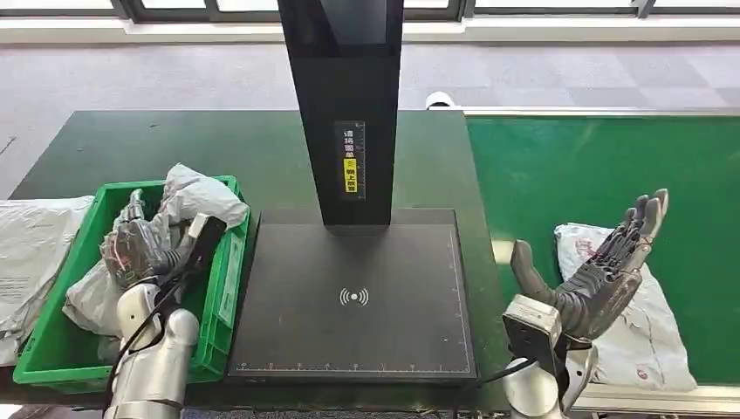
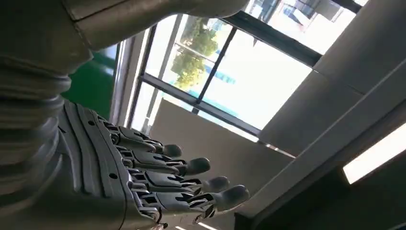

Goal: Moved the parcel from conveyor to table for the left to box.

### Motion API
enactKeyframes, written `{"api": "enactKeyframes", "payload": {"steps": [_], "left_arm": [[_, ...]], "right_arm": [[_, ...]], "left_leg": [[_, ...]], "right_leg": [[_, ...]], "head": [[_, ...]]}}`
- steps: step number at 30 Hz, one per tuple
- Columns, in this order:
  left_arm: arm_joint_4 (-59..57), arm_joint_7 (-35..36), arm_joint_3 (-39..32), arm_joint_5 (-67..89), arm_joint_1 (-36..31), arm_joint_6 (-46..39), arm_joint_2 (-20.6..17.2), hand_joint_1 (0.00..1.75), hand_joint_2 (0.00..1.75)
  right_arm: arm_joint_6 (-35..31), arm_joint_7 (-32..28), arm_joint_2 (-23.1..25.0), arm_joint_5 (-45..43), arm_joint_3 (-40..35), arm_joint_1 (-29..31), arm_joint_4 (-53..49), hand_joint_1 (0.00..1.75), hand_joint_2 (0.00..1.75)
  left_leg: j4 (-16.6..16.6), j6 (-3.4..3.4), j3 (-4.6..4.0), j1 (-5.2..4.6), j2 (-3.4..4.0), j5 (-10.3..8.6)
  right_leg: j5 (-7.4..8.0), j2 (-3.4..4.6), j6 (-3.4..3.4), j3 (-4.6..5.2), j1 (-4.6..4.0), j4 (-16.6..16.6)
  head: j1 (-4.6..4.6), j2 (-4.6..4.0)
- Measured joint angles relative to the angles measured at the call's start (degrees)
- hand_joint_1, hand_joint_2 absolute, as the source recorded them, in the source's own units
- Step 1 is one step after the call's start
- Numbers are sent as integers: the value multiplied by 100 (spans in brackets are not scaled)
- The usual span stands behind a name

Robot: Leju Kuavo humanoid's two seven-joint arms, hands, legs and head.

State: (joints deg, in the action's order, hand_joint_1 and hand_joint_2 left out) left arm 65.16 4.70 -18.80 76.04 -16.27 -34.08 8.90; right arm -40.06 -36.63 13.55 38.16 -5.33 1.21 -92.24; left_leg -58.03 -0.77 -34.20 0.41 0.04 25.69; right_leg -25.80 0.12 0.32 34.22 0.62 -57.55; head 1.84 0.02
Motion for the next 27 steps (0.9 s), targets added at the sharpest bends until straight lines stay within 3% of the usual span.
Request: {"api": "enactKeyframes", "payload": {"steps": [5, 11, 13, 15, 17, 27], "left_arm": [[556, 118, -22, 13, 307, -413, 77, 0, 0], [1436, -263, -46, -337, 783, -597, 286, 0, 0], [1721, -883, -153, -821, 837, -599, 398, 0, 0], [2422, -2286, -570, -2039, 867, -612, 603, 0, 0], [2932, -3046, -936, -2926, 869, -616, 751, 0, 0], [3899, -3255, -1554, -3211, 948, -616, 890, 0, 0]], "right_arm": [[0, 107, 0, 72, 0, -7, 0, 0, 175], [0, 105, 0, 83, 0, -33, 0, 0, 175], [0, 101, 0, 72, 0, -33, 0, 0, 175], [0, 94, 0, 35, -2, -35, 0, 0, 175], [0, 81, 0, 6, -2, -34, 2, 0, 175], [2, 83, -2, -4, -9, -30, 2, 0, 175]], "left_leg": [[0, -1, 0, 0, 0, 3], [0, 1, -4, 0, -2, 6], [0, 1, -8, 1, -2, 6], [0, 0, -9, 7, 7, 6], [0, 0, -2, 4, 8, 6], [0, -1, -5, 6, -6, 5]], "right_leg": [[-2, 2, 0, 1, 0, 0], [-8, -1, 2, 4, 0, 1], [-7, -1, 2, 4, -4, 1], [-5, 3, 0, 6, -6, 1], [-6, 6, 1, 4, -2, 1], [-13, -15, -8, 0, -9, 0]], "head": [[0, 0], [0, 0], [0, -2], [4, -2], [0, 0], [0, 0]]}}
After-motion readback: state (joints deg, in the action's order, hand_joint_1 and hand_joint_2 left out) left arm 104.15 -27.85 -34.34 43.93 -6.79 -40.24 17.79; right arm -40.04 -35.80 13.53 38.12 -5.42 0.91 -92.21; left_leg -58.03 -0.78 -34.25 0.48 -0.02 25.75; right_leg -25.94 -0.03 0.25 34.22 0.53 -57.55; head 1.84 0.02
